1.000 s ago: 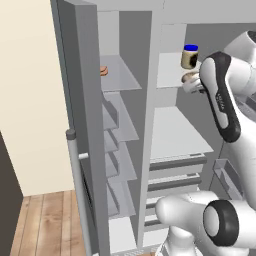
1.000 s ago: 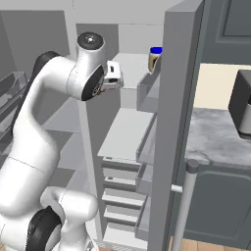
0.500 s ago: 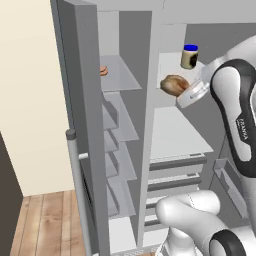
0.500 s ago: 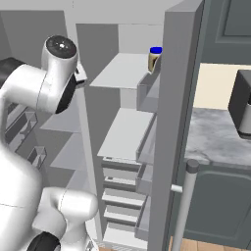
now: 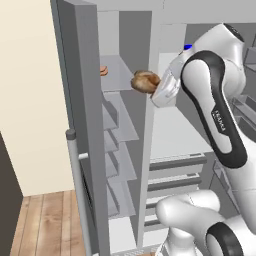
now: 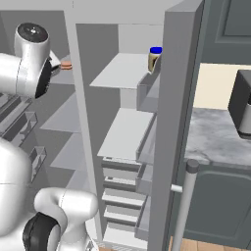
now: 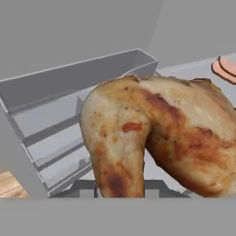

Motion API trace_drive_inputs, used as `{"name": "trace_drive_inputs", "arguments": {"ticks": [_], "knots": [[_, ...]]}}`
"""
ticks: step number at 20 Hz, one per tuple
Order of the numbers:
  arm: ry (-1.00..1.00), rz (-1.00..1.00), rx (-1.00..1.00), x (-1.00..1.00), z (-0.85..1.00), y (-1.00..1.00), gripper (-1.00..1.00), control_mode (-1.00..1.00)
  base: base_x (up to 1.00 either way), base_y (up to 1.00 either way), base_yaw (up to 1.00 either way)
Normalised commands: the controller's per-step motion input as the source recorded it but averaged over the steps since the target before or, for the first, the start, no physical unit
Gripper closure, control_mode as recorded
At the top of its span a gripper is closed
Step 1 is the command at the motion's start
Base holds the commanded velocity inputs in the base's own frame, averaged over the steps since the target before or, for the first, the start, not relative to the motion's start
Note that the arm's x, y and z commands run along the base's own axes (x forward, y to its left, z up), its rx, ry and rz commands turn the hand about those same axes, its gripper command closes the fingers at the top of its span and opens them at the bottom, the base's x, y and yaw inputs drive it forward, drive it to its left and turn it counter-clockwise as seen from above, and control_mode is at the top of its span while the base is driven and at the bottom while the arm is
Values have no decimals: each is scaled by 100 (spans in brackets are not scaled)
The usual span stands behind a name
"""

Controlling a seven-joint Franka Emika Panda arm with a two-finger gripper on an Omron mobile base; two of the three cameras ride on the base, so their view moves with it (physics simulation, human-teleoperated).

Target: There's a chicken drumstick in the fridge that needs to be moved to the freezer for freezing. Pick up the chicken drumstick from the fridge, place it on any shelf in the freezer, and close the fridge and freezer doors when done.

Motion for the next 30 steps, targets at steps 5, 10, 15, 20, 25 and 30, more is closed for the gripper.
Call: {"name": "trace_drive_inputs", "arguments": {"ticks": [5, 10, 15, 20, 25, 30], "knots": [[1, 9, -8, 35, 6, 23, 100, -100, 0, 0, 0], [0, 3, -11, 24, 0, 37, 100, -100, 0, 0, 0], [0, 0, -6, 42, -4, 6, 100, -100, 0, 0, 0], [-5, 0, -10, 38, -40, 20, 100, -100, 0, 0, 0], [0, 0, -2, 58, -26, 5, 100, -100, 0, 0, 0], [0, 0, 0, 63, -21, 4, 100, -100, 0, 0, 0]]}}
